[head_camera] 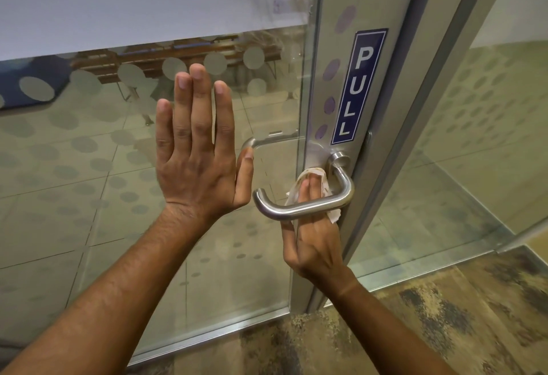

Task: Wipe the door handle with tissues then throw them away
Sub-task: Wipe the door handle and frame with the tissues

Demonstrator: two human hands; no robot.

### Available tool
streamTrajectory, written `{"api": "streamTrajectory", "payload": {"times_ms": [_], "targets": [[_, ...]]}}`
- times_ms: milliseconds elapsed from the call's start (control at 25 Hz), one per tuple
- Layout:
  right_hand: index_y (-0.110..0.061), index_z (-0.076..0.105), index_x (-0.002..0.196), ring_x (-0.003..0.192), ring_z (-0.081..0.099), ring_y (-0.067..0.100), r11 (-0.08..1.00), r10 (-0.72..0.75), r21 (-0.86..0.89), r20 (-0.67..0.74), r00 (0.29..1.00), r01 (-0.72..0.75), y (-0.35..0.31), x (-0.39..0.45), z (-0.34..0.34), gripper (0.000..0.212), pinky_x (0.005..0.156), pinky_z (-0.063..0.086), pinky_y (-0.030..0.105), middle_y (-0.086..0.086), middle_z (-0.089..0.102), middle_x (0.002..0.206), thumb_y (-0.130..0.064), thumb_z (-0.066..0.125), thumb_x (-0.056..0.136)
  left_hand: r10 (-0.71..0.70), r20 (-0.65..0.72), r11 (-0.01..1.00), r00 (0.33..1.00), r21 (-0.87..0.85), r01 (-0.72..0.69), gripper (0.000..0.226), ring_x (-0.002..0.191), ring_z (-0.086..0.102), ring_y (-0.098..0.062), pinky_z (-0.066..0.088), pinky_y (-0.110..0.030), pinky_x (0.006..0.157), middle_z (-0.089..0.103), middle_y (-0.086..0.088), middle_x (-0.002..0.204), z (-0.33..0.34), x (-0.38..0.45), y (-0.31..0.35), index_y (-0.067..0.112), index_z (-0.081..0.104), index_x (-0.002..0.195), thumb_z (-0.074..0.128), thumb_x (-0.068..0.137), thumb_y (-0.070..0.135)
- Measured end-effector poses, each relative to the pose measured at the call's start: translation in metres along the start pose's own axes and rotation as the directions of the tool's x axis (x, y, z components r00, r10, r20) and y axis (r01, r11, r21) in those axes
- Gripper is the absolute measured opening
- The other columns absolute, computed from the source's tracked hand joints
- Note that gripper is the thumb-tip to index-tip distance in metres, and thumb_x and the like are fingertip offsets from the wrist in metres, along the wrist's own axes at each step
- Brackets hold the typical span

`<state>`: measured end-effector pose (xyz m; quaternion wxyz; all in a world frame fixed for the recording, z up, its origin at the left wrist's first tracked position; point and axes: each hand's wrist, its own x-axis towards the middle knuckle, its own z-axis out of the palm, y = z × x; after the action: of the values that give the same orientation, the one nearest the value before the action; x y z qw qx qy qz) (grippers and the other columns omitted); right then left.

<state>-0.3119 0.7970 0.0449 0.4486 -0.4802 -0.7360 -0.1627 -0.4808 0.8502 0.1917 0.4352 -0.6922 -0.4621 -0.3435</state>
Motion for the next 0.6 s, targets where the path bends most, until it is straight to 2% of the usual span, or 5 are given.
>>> {"api": "streamTrajectory", "payload": {"times_ms": [80, 240, 360, 480, 600], "targets": [[0.005, 0.01, 0.152, 0.147, 0.014, 0.041, 0.997, 0.069, 0.018, 0.03, 0.997, -0.07, -0.002, 0.005, -0.001, 0.083, 0.112, 0.035, 0.053, 0.022, 0.007, 0.159, -0.011, 0.06, 0.086, 0.0, -0.008, 1.0, 1.0, 0.008, 0.0, 0.076, 0.143, 0.008, -0.04, -0.004, -0.041, 0.124, 0.015, -0.027, 0.151, 0.001, -0.001, 0.0, -0.004, 0.021, 0.15, 0.036, 0.092, 0.042], [0.007, 0.016, 0.148, 0.147, 0.013, 0.036, 0.967, 0.252, 0.007, 0.14, 0.958, -0.256, -0.008, 0.006, 0.003, 0.075, 0.116, 0.028, 0.043, 0.024, 0.013, 0.157, -0.037, 0.044, 0.093, -0.001, -0.015, 1.0, 1.0, 0.012, 0.001, 0.076, 0.141, 0.013, -0.044, -0.004, -0.041, 0.124, 0.016, -0.028, 0.15, 0.002, -0.001, 0.0, -0.005, 0.022, 0.15, 0.034, 0.092, 0.043], [0.005, 0.014, 0.15, 0.145, 0.016, 0.032, 0.945, 0.318, 0.019, 0.175, 0.932, -0.326, -0.013, -0.003, 0.004, 0.077, 0.107, 0.034, 0.039, 0.018, 0.011, 0.157, -0.039, 0.042, 0.094, -0.001, -0.015, 1.0, 1.0, 0.01, 0.002, 0.076, 0.141, 0.014, -0.044, -0.004, -0.041, 0.124, 0.016, -0.029, 0.15, 0.001, 0.0, 0.0, -0.005, 0.022, 0.149, 0.033, 0.093, 0.044], [0.007, 0.017, 0.149, 0.147, 0.01, 0.027, 0.931, 0.352, 0.021, 0.199, 0.914, -0.364, -0.016, -0.004, 0.003, 0.076, 0.112, 0.021, 0.033, 0.016, 0.009, 0.159, -0.039, 0.042, 0.094, 0.0, -0.007, 1.0, 1.0, 0.014, 0.0, 0.076, 0.141, 0.013, -0.044, -0.004, -0.042, 0.124, 0.016, -0.029, 0.15, 0.001, -0.001, 0.0, -0.005, 0.021, 0.15, 0.033, 0.092, 0.044], [0.008, 0.021, 0.148, 0.148, 0.012, 0.031, 0.952, 0.298, 0.034, 0.131, 0.945, -0.305, -0.015, 0.013, -0.001, 0.072, 0.119, 0.015, 0.04, 0.019, 0.013, 0.156, -0.025, 0.05, 0.091, 0.002, -0.008, 1.0, 1.0, 0.017, -0.002, 0.076, 0.141, 0.013, -0.044, -0.004, -0.042, 0.124, 0.016, -0.029, 0.15, 0.002, 0.0, 0.0, -0.005, 0.021, 0.15, 0.033, 0.092, 0.044]]}}
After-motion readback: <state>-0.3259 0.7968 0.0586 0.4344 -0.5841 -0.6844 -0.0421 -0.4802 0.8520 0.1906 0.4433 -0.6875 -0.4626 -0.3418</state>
